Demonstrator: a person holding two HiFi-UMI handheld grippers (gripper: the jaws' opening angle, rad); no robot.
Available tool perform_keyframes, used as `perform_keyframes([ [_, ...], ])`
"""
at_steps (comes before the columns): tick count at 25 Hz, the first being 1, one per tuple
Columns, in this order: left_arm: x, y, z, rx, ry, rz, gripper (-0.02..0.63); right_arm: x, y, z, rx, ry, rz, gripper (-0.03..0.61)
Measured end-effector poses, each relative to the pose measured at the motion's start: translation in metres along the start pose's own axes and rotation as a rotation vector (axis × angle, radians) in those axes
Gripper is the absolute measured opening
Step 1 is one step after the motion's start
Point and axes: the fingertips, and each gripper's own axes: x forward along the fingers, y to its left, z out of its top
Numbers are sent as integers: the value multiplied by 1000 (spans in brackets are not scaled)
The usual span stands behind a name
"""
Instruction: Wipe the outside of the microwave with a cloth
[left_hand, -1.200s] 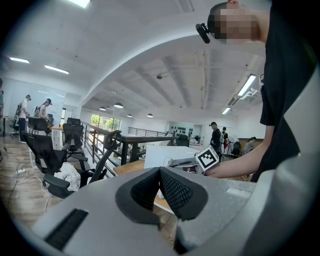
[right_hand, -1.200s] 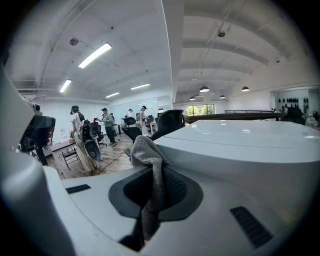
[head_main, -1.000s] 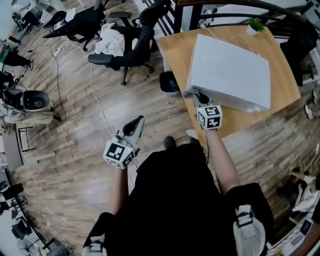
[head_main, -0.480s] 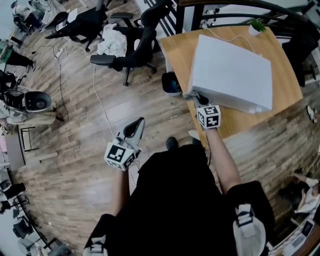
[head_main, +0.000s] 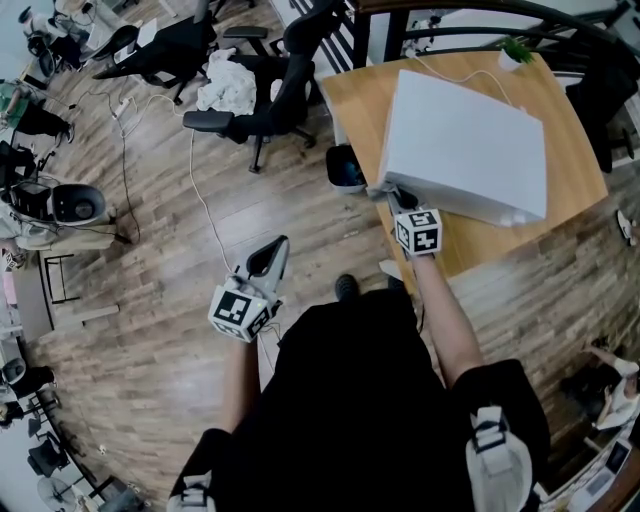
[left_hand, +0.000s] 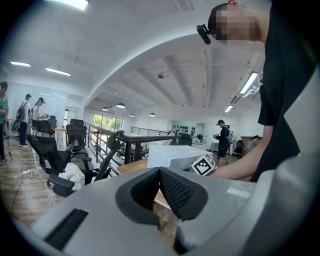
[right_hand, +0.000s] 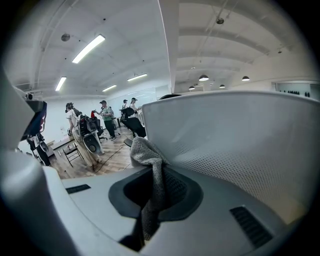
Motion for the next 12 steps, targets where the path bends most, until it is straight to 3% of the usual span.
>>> perform_keyframes([
  [12, 11, -12, 9, 14, -33, -34, 2, -17, -24, -9, 23, 4, -42, 17],
])
